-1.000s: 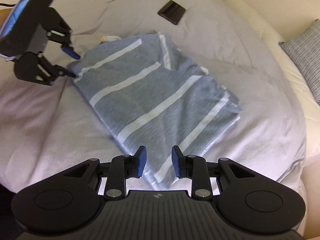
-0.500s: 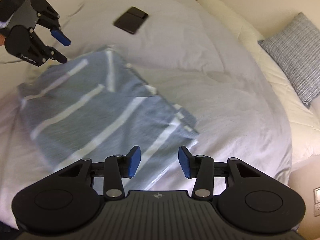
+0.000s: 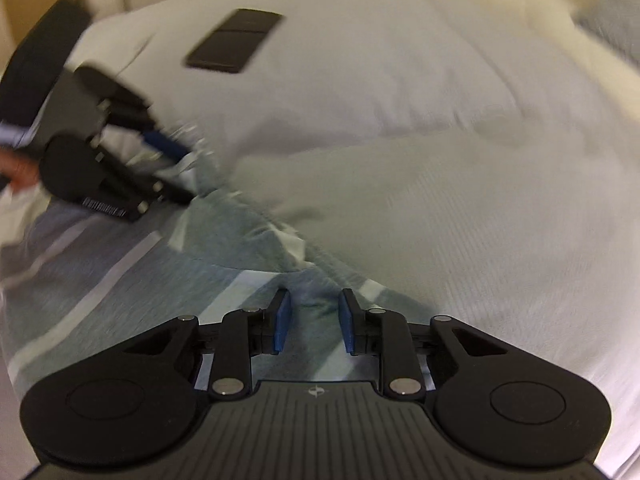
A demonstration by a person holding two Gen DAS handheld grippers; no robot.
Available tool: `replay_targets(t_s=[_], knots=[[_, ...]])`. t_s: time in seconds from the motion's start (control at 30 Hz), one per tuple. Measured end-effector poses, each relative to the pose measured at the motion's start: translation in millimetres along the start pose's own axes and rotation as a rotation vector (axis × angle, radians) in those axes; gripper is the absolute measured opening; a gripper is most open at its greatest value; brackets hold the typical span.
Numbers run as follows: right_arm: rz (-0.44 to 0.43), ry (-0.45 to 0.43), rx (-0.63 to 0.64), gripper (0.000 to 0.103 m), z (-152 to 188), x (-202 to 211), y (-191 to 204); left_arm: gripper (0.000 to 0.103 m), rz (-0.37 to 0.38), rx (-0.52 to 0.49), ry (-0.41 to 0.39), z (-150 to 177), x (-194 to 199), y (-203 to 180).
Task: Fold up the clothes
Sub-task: 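Press and straighten the stacked striped shirt with both grippers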
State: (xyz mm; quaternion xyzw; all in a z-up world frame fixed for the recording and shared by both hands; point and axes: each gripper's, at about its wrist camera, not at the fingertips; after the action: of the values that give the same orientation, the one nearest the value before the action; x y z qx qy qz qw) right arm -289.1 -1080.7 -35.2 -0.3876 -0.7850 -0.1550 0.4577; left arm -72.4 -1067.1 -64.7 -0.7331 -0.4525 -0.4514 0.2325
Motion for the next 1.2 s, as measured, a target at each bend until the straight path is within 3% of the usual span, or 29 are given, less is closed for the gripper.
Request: replay_targets(t_s=[0.13,0.27,0.47,0.63,0.77,0.87,1.07,1.2], knots=[[-0.005,-0.008,-0.052,0.023,10,21,-11,0.036,-0.042,0.019,-0.029,-5,29,-2],[0.025,-0.013,-0.156,0.023,24,39,-29,0.036,0.050,0.033,-0.115,-12,53,-23],[0.042,0.047,-0.252,0.021,48,33,-47,0.035,0.127,-0.016,-0.078,-21,8,-51],[0.088,0.021,-0.226,0.027,55,53,-36,0.043,0.096,0.013,-0.047,-37,-20,-32],[0.064,-0.011,-0.166,0.027,59,73,-12,0.040,0.051,0.028,-0.074,-41,2,-16],[0.001,-0.036,-0.117,0.027,52,78,10,0.038,0.019,0.059,-0.082,-26,30,-10],[-0.088,-0.078,-0.036,0.027,27,51,31,0.038,0.012,0.049,-0.006,41,72,-22],[-0.025,-0.011,-0.040,0.027,34,25,21,0.038,0.000,0.068,0.020,80,97,-30]])
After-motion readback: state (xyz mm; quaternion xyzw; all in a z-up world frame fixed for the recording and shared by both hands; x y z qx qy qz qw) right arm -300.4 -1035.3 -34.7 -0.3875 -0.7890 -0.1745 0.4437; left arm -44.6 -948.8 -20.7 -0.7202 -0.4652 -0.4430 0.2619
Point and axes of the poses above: each gripper's, at about its wrist camera, not at the fingertips, and x roughly against the way its jaws point, y to its left, z to its underside, and after that the axes turned 8 degrees about z, right-handed
